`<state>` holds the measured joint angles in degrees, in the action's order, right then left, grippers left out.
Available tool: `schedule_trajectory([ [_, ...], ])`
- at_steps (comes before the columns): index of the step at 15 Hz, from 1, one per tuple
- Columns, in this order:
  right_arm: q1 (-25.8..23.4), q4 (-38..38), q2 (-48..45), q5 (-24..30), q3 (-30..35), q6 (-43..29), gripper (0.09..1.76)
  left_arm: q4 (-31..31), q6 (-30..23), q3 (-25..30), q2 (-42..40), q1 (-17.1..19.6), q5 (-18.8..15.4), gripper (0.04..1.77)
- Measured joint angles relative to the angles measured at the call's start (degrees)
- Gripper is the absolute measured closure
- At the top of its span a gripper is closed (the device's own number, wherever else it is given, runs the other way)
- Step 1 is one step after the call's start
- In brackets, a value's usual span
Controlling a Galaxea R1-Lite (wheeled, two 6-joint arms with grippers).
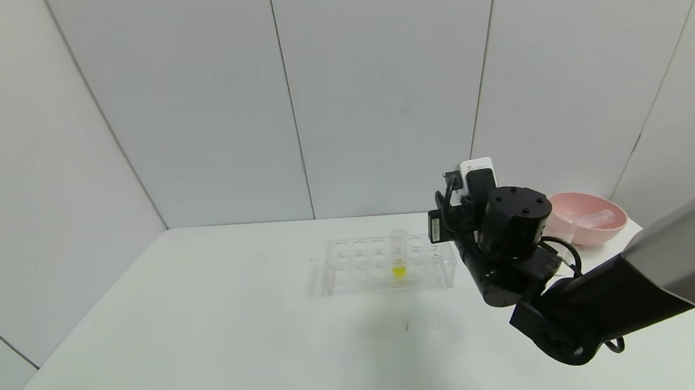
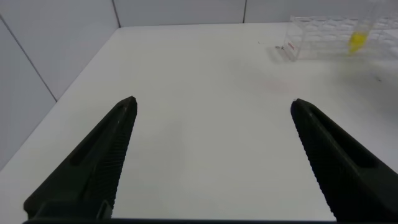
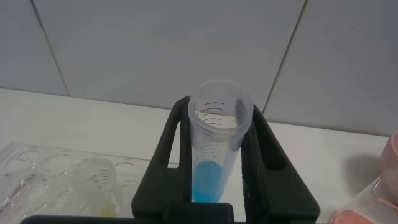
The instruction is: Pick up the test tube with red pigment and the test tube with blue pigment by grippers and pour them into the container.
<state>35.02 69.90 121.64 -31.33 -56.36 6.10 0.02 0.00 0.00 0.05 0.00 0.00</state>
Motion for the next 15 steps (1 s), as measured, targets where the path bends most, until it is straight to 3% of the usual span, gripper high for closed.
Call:
schedule_trajectory([
  [4,0.2,-0.2,-3.0,1.7,2.8,-0.5,1.33,0.0,0.0,0.0,0.0,0.0,0.0,0.05],
  [9,-2.8,-4.8,-13.1,11.7,13.0,-4.8,1.33,0.0,0.0,0.0,0.0,0.0,0.0,0.05],
  [11,-6.3,-7.3,-18.4,18.6,17.8,-6.2,1.33,0.0,0.0,0.0,0.0,0.0,0.0,0.05],
  [15,-19.3,-10.6,-27.6,34.6,25.7,-6.8,1.33,0.0,0.0,0.0,0.0,0.0,0.0,0.05],
])
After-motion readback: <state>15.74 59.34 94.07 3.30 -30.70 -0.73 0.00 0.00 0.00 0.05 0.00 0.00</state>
